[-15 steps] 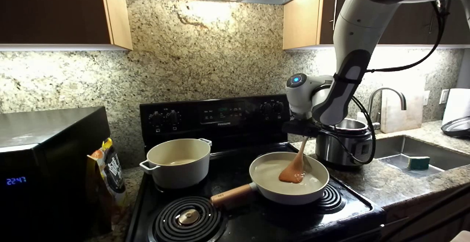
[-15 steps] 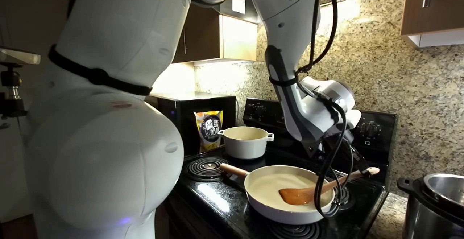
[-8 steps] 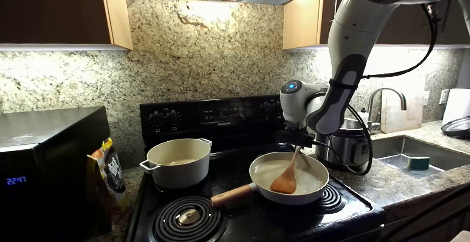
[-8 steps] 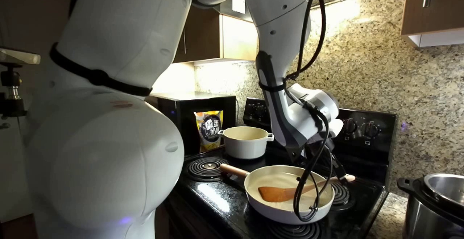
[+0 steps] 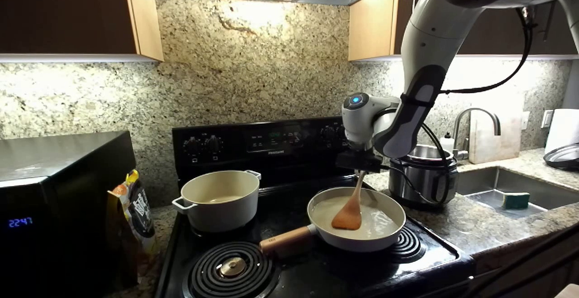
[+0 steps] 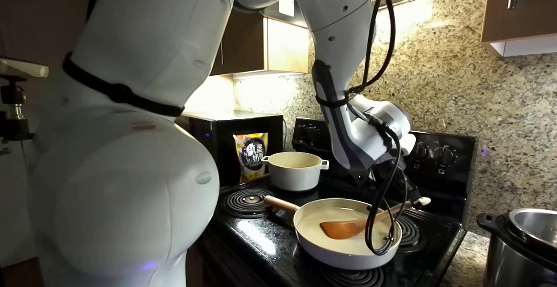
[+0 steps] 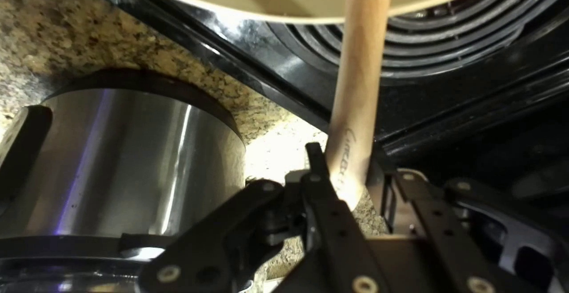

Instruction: Use the spatula to stir the contents in the pan

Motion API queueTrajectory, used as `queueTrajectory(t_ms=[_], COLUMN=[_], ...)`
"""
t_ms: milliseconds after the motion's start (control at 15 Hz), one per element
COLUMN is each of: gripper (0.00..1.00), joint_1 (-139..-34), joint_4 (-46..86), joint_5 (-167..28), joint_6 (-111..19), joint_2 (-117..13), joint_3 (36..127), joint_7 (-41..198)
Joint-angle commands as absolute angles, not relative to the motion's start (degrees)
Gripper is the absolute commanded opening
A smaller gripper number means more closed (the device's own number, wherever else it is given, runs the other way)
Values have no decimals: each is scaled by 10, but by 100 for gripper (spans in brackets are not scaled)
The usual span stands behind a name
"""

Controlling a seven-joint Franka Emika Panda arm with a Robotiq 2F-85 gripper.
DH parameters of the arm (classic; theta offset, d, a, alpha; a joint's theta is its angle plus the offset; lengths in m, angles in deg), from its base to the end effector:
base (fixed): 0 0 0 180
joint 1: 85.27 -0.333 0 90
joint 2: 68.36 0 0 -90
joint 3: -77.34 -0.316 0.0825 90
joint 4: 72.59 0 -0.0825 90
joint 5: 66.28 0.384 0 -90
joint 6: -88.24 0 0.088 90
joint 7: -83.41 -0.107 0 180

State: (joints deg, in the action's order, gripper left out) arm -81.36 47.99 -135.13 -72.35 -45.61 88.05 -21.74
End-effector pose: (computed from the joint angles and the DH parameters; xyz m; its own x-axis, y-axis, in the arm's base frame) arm 0.5779 -0.1032 0.2403 0.4502 -0.6631 0.5980 -0.8124 -0.5822 -0.0340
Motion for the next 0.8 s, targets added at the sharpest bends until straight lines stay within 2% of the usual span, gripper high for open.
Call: queueTrajectory(t_ms=[0, 733], gripper=[12, 11], joint_1=[-784, -756], joint_4=[477, 506], joint_5=[-1342, -1341], joint_6=[-747, -753], joint_2=[-463, -471], joint_3=[887, 894], joint_7=[-181, -196])
